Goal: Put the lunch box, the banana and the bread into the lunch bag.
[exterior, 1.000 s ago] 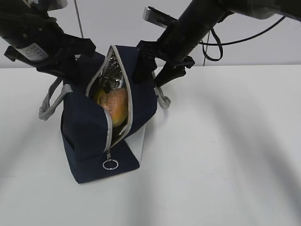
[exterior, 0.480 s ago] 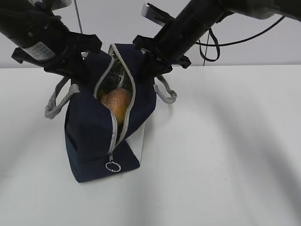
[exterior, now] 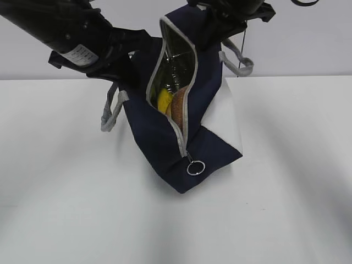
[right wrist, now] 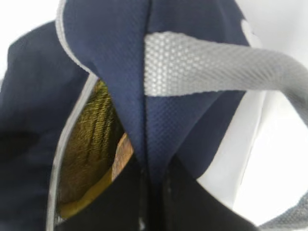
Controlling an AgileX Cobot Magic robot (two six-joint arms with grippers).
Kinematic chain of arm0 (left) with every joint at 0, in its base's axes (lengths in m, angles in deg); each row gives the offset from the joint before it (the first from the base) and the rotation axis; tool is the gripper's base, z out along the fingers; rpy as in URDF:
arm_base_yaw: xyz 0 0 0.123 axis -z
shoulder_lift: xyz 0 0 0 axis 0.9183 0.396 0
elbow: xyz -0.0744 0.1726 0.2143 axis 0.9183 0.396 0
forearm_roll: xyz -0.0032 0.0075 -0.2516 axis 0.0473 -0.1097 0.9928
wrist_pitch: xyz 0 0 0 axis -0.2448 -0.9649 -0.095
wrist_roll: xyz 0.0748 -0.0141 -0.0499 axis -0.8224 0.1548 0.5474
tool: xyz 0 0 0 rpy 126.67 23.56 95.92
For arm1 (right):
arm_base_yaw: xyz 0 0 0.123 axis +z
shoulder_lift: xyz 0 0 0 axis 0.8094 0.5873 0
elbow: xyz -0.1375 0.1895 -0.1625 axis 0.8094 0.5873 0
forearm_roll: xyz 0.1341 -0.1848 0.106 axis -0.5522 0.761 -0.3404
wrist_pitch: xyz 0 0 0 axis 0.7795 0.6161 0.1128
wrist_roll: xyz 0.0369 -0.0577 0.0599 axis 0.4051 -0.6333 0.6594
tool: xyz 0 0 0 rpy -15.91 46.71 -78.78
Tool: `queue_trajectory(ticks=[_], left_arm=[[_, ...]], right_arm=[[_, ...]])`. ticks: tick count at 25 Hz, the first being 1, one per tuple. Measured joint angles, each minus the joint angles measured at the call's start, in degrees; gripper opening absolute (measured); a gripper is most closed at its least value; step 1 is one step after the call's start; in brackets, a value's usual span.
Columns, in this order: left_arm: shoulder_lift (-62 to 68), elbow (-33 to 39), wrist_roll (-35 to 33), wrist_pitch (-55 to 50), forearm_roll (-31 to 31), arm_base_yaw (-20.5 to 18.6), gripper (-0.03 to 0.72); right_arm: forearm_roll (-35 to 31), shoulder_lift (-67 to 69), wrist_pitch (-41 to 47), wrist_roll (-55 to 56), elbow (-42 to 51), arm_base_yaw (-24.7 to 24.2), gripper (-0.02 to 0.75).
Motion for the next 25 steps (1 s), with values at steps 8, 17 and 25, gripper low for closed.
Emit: queue_trajectory(ticks=[8,17,25], left_arm=[[1.48,0.0,0.0,4.43,2.96,0.02,-0.003],[4.16,0.0,-1.69,7.54,6.74,0.02,-0.003],[4.8,0.0,-3.69,10.98,7.15,0.02,-0.003]], right_arm=[[3.03,-2.62,-0.12,0.36,11.35,0.0,-0.013],[2.91,-2.62,-0.69,0.36,12.95,0.0,-0.013],[4.73,-2.1,-0.78,0.36,12.95,0.0,-0.013]])
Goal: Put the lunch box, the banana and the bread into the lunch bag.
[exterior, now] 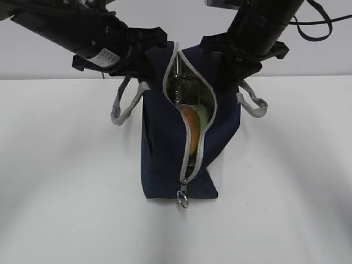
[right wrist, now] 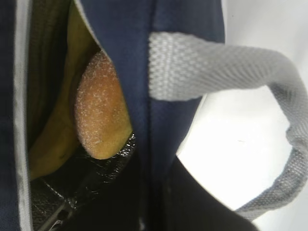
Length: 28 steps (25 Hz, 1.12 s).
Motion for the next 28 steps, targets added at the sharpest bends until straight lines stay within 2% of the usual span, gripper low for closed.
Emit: queue_trajectory(ticks=[14,16,18,22,24,26,28], left_arm=[[1.22,-2.57,-0.23,-1.81,-3.14,0.0,-0.003],[1.22,-2.64,-0.23,-3.58,-4.4,0.0,0.018],[1.22,-2.64,-0.38,-5.11,-5.99,0.0,0.124],[1.12,-2.7,-0.44,-7.87,-7.06,-0.35,0.465],[0.45,-2.7,-0.44,-9.41,-7.29,-0.55,0.52],[-0.95,-2.7,-0.86,-10.36,-7.58,-0.53,0.508],[-3.0,-2.7,-2.32,-10.81,-7.87,-0.53,0.462]], right_arm=[[0.7,0.8,-2.54,0.08,0.0,0.0,-0.013],[0.7,0.93,-2.54,0.08,0.0,0.0,0.01],[-0.09,0.93,-2.68,-0.38,0.0,0.0,0.093],[-2.75,0.93,-2.47,-0.91,0.0,0.0,0.366],[-3.45,0.74,-1.66,-1.5,0.0,0.0,0.422],[-3.95,-0.04,-1.43,-1.86,0.0,0.0,0.441],[-4.55,-1.89,-1.31,-1.95,0.1,0.0,0.449]])
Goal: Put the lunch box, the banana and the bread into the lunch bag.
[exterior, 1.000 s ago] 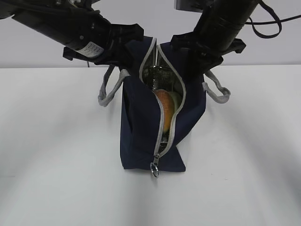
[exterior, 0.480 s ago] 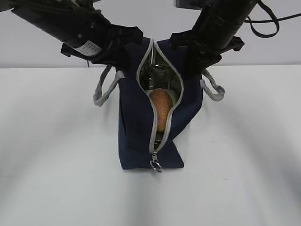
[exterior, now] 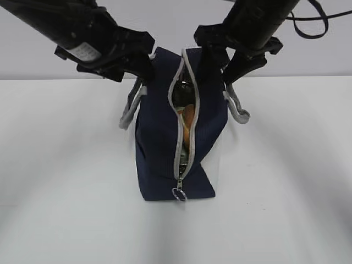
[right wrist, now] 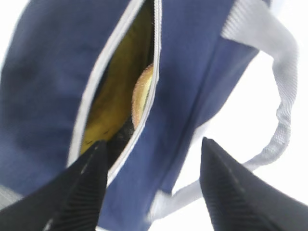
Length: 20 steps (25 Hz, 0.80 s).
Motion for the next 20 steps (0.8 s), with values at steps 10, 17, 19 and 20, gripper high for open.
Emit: queue_trajectory(ticks=[10,17,19,20], left_arm=[[-11.11,6.11,-3.95,-2.18,-2.17,0.06,0.38],[-21.02,21.63,-8.27,1.77,-1.34,0.06,0.378],[-23.61,24.45,-9.87,2.74,-1.23,0.06,0.375],[-24.82,25.65,-10.89,3.07,-1.09,0.06,0.371]], right_arm=[[-2.29,-15.87,-6.91,-5.14,17.22,1.37,0.451],[-15.84,-28.01,-18.5,-23.28,39.58,1.61,0.451],[-19.97,-29.85,-20.61,-29.88,45.11,1.61,0.451],[-22.78,-30.44,-21.45,-34.04,47.93,1.61,0.451]])
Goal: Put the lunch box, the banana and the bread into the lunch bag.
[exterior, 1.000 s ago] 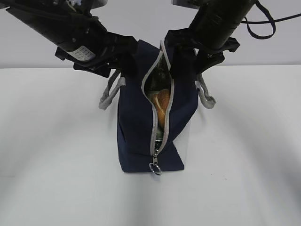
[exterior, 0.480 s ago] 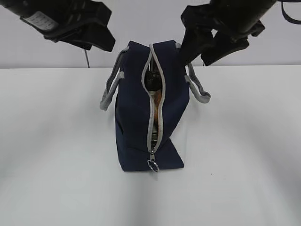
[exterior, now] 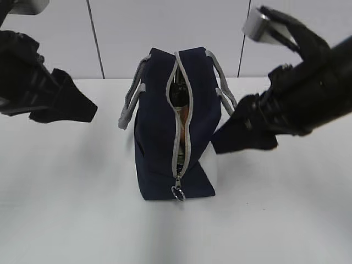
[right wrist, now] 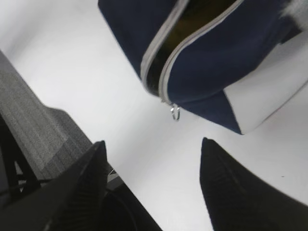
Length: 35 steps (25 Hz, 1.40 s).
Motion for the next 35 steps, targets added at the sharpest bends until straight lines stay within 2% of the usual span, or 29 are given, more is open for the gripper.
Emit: queue_trajectory(ticks=[8,10,13,18,21,26,32,35], left_arm=[[-4.48,3.15,-4.3,1.74,1.94,0.0,0.346],[-4.48,3.15,-4.3,1.8,1.98,0.0,0.337],[-4.48,3.15,-4.36,1.8,1.98,0.0,0.331],[-4.48,3.15,-4.36,1.56,2.04,0.0,0.328],[-4.48,3.15,-4.36,1.51,2.04,0.0,0.324],[-4.53,3.15,-4.47,1.16,2.1,0.0,0.321],[-4.53,3.15,-4.54,0.96,1.98,0.0,0.317],[-4.53,3.15,-4.54,0.71,1.78,0.0,0.303]], right_arm=[[-27.78,0.93,-2.63,-44.14,17.77,0.0,0.451],[-30.78,3.31,-3.21,-50.99,19.53,0.0,0.451],[-33.68,7.1,-3.7,-53.96,20.03,0.0,0.451],[-46.3,13.77,-4.35,-54.6,20.01,0.0,0.451],[-50.03,17.12,-4.53,-57.47,20.01,0.0,0.451],[-51.73,21.73,-4.41,-72.67,20.01,0.0,0.451],[-60.84,25.78,-3.24,-86.69,20.01,0.0,0.451],[-62.11,27.36,-1.79,-91.04,19.58,0.0,0.451]])
